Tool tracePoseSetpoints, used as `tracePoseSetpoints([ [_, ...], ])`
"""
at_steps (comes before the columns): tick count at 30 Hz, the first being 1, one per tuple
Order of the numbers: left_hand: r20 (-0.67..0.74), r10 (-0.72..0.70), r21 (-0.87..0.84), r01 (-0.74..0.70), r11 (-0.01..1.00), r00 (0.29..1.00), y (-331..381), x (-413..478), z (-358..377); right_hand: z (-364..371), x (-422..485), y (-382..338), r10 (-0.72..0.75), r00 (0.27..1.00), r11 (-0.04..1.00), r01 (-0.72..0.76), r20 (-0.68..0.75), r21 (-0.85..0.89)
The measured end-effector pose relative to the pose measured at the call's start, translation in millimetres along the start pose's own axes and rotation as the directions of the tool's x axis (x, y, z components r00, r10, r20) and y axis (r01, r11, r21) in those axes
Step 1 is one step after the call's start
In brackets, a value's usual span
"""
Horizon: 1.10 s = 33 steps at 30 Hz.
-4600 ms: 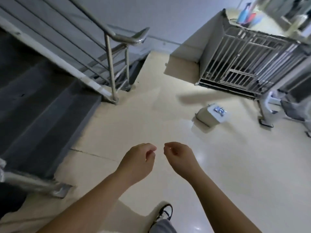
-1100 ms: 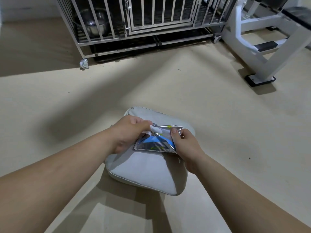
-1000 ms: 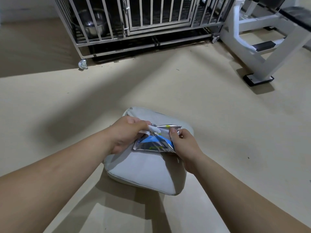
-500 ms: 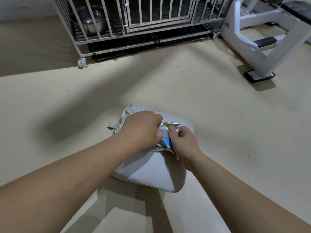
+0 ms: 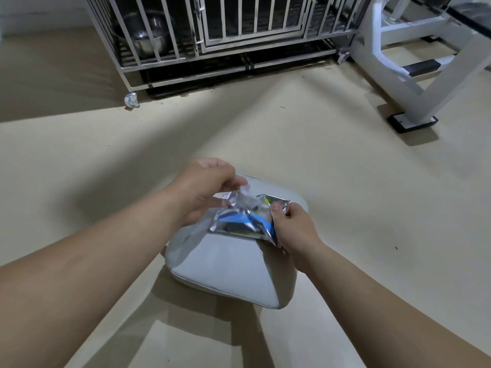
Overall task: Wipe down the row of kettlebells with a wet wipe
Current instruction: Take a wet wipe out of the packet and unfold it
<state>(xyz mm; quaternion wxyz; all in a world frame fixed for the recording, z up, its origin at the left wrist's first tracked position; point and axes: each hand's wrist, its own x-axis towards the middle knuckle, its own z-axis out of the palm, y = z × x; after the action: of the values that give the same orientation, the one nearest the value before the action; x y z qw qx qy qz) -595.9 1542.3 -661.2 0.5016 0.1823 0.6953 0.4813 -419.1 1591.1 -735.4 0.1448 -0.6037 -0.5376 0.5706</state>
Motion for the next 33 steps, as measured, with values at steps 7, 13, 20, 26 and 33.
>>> tracePoseSetpoints([
  [7, 0.109, 0.164, 0.450, -0.196, 0.871, 0.980, -17, -1, 5, 1, 0, 0, -0.008, 1.000, 1.000, 0.008, -0.004, 0.007],
  [13, 0.002, 0.131, 0.464, -0.117, 0.878, 0.991, -2, -1, 8, 1, 0, 0, -0.009, 1.000, 1.000, 0.009, -0.012, -0.003],
  [20, -0.041, -0.091, 0.391, 0.100, 0.915, 0.995, 3, 1, -1, 2, 0, 1, -0.010, 1.000, 1.000, 0.010, -0.017, 0.001],
  [26, 0.098, -0.237, 0.109, 0.226, 0.968, 0.967, 11, -1, -3, 6, 1, 1, -0.005, 0.999, 1.000, 0.004, -0.039, -0.012],
  [33, 0.342, -0.239, -0.108, 0.291, 0.950, 0.909, 28, -9, -21, 7, 0, 2, 0.004, 0.998, 1.000, -0.004, -0.063, -0.004],
])
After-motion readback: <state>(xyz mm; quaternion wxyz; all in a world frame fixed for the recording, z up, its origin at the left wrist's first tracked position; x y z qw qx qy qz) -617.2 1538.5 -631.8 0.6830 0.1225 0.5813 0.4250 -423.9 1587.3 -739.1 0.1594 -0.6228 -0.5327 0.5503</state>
